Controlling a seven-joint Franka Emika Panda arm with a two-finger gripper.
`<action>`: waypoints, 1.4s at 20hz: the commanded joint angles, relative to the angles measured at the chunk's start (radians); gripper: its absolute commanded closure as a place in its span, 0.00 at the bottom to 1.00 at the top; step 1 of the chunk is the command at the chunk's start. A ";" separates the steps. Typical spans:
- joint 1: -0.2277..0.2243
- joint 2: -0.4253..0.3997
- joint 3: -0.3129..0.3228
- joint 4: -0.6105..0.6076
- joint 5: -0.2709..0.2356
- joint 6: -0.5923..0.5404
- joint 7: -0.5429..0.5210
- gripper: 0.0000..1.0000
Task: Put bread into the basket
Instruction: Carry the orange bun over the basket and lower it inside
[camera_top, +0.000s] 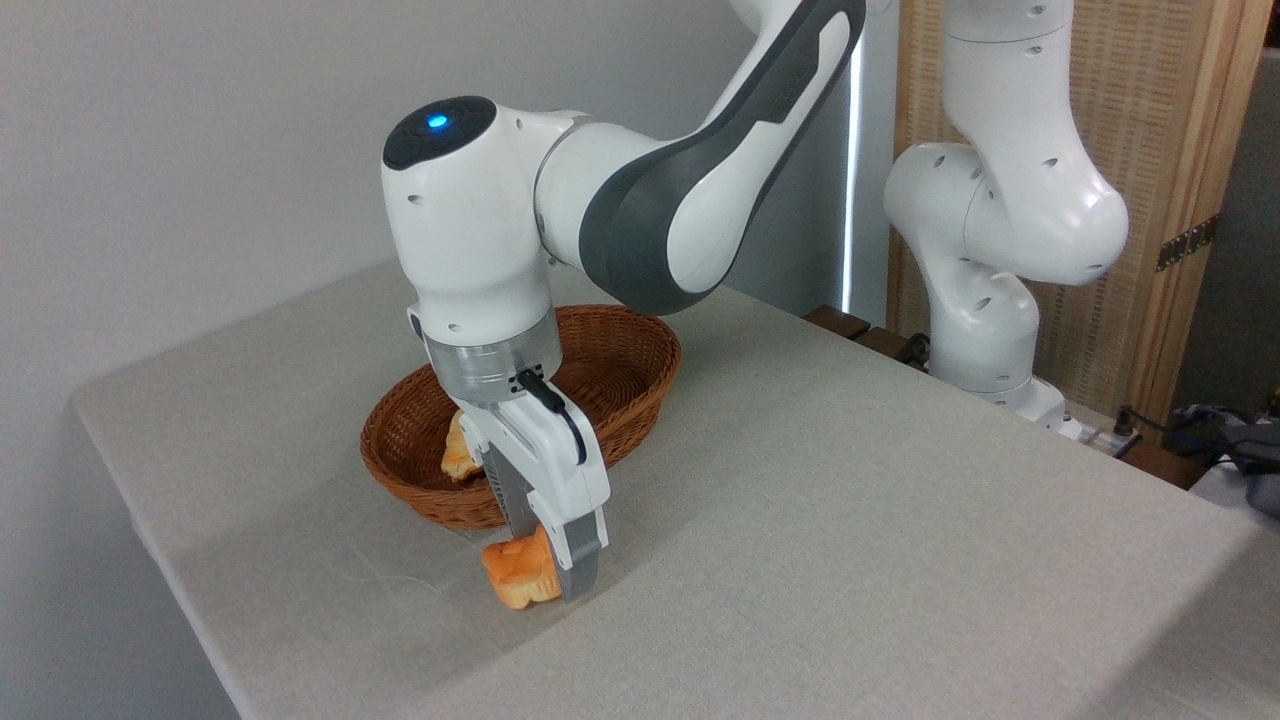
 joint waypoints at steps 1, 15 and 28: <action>-0.002 0.008 -0.001 -0.001 0.013 0.026 -0.002 0.80; 0.008 -0.002 0.019 0.159 0.004 -0.088 -0.014 0.79; 0.000 -0.022 -0.184 0.294 -0.025 -0.339 -0.233 0.47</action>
